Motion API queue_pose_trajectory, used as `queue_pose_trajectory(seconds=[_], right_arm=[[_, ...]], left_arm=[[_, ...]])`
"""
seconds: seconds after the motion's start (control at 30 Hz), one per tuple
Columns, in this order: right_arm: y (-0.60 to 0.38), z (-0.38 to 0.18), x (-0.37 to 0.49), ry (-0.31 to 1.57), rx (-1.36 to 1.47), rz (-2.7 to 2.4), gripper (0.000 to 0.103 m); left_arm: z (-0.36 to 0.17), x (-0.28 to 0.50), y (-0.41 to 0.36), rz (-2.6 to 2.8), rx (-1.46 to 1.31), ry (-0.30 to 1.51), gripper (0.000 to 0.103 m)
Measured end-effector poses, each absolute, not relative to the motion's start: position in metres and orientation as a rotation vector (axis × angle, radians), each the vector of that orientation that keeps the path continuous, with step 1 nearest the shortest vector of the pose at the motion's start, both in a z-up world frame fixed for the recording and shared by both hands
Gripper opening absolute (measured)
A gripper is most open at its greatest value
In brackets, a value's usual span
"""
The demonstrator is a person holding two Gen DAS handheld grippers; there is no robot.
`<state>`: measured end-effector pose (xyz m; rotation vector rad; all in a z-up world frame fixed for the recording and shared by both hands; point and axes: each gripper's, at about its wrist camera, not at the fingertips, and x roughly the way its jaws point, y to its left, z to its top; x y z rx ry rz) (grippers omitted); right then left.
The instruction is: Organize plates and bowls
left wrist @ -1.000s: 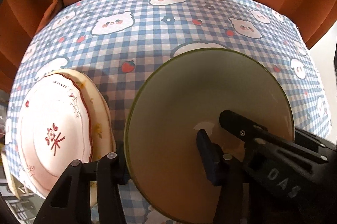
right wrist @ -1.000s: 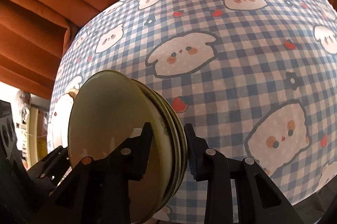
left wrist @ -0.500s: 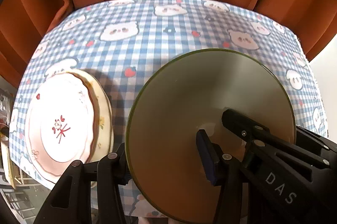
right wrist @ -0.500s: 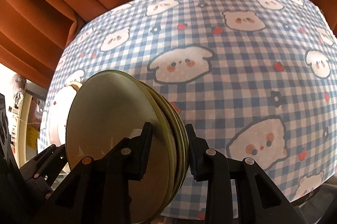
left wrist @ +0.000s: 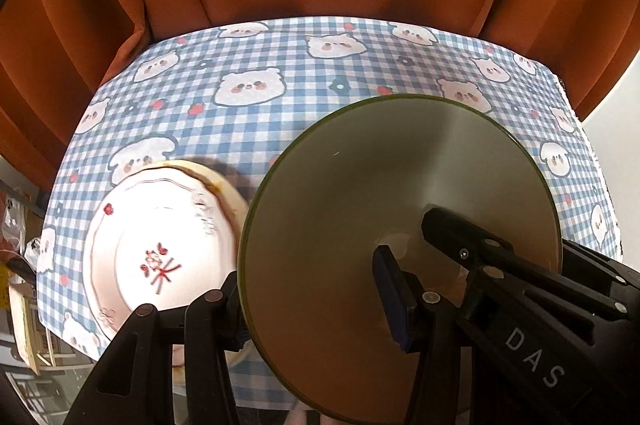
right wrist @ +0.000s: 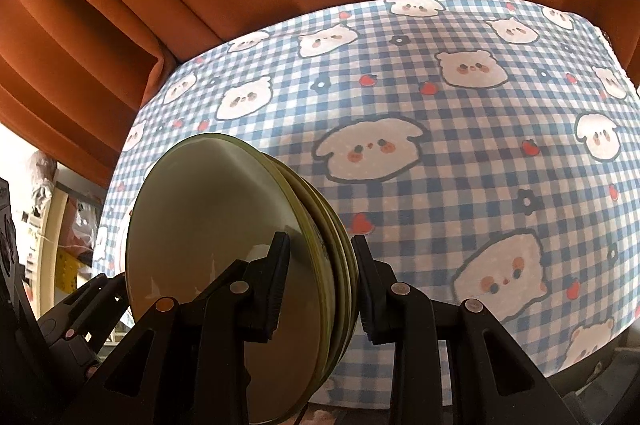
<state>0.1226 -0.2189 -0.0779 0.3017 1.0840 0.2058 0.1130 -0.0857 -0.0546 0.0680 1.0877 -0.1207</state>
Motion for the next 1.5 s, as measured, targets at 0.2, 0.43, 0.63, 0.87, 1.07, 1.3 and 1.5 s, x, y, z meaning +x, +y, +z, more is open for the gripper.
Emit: queue_pose_trajectory(seconds=[0.2,0.43,0.63,0.87,1.07,1.3,1.5], right_arm=[[-0.187,-0.070,0.123,1.070,0.307,0.184,0.035],[-0.142,-0.069,0.125,1.076,0.313,0.166,0.035],[-0.101,-0.068,0.126,1.079,0.311,0.154,0.035],[-0.059,-0.071,0.129,1.090,0.313,0.156,0.035],[-0.030,-0.075,0.133,1.105,0.312,0.150,0.035],[-0.013,-0.085,0.137,1.138,0.318,0.117,0.035],[-0.012,-0.086,0.135,1.136,0.307,0.063,0.034]], left_arm=[[-0.049,0.116,-0.051,-0.142,0.072,1.078,0.052],[-0.051,0.118,-0.006,-0.155,0.075,1.089,0.052],[-0.051,0.119,0.033,-0.162,0.078,1.088,0.052],[-0.054,0.121,0.073,-0.160,0.075,1.101,0.052],[-0.060,0.126,0.096,-0.165,0.071,1.120,0.052],[-0.071,0.132,0.110,-0.202,0.072,1.155,0.052],[-0.072,0.136,0.106,-0.250,0.096,1.141,0.051]])
